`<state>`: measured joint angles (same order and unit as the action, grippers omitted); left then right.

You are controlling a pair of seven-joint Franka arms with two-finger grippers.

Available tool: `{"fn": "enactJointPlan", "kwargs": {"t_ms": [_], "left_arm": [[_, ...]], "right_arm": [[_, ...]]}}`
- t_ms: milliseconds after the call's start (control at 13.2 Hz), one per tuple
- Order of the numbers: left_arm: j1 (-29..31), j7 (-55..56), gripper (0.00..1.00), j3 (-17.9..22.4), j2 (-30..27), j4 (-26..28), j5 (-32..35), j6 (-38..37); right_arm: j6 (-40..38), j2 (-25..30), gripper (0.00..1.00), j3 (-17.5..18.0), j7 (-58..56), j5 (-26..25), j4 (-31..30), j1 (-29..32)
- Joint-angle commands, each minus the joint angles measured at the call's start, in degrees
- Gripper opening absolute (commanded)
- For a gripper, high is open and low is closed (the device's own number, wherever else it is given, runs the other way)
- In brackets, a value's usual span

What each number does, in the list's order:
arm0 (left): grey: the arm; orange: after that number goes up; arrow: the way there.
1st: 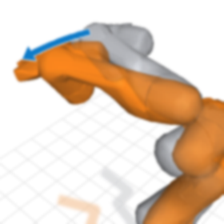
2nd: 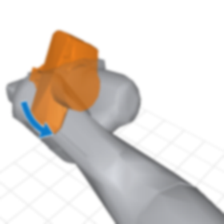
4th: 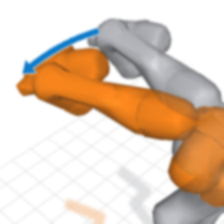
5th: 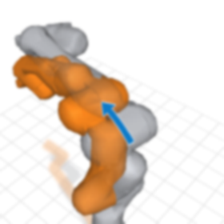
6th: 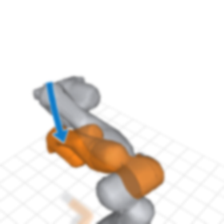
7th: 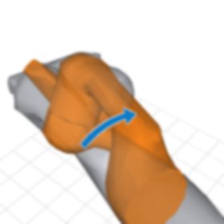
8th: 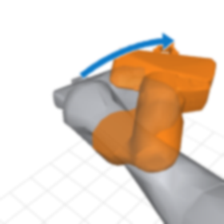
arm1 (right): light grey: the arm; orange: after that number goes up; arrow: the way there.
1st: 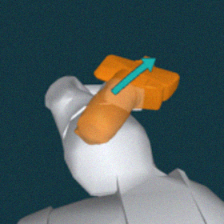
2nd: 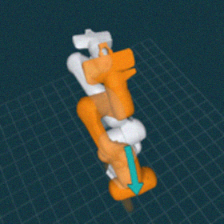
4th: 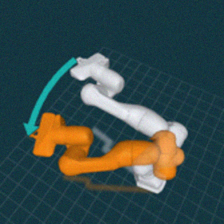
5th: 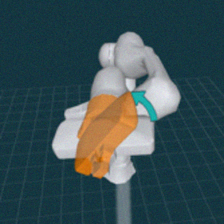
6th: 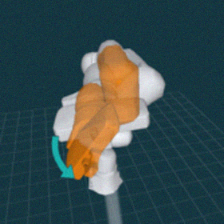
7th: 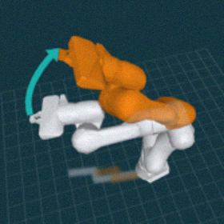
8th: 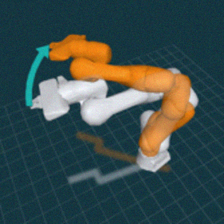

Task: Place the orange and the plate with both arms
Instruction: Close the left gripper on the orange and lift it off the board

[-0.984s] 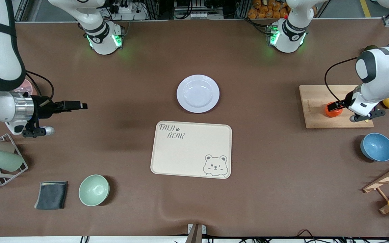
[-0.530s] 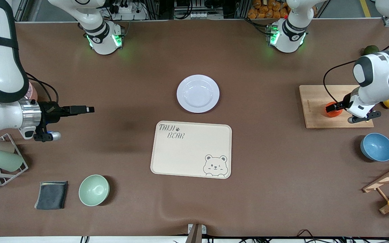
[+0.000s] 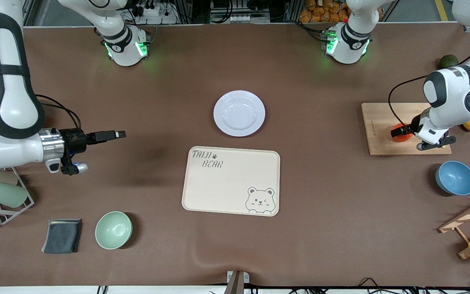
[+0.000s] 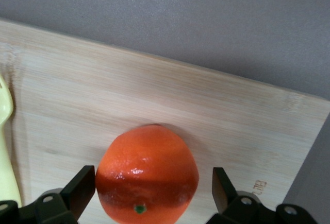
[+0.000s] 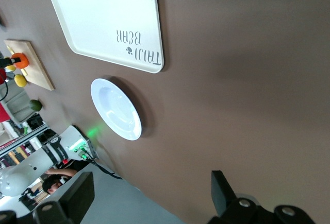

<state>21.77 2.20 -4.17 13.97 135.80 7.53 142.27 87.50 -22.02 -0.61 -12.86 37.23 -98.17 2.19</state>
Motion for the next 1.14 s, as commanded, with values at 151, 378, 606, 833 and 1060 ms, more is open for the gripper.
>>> {"fn": "enactJointPlan", "kwargs": {"t_ms": [151, 378, 606, 833, 1060], "left_arm": [[0.7, 0.4, 0.7, -0.4, 0.9, 0.0, 1.7, 1.2], [0.6, 0.3, 0.37, -0.6, 0.3, -0.3, 2.1, 1.1], [0.0, -1.2, 0.18, -2.6, -1.1, -1.7, 2.2, 0.6], [0.0, 0.3, 0.14, -9.4, -3.0, -8.2, 1.0, -9.6], [-0.1, 8.4, 0.13, -18.1, -2.5, -19.7, -3.6, -26.1]], "right_arm": [[0.2, -1.4, 1.0, 0.3, -1.5, 3.9, -0.5, 0.1], [0.7, -2.0, 1.0, 0.3, -1.6, 4.3, -1.6, 0.2], [0.9, -2.7, 1.0, 0.3, -1.6, 6.2, -2.5, 0.0], [2.7, -2.7, 1.0, 0.3, -1.7, 6.8, -3.6, -1.6], [6.6, -2.5, 1.0, 0.3, -8.5, 11.9, -9.2, -2.5]]}}
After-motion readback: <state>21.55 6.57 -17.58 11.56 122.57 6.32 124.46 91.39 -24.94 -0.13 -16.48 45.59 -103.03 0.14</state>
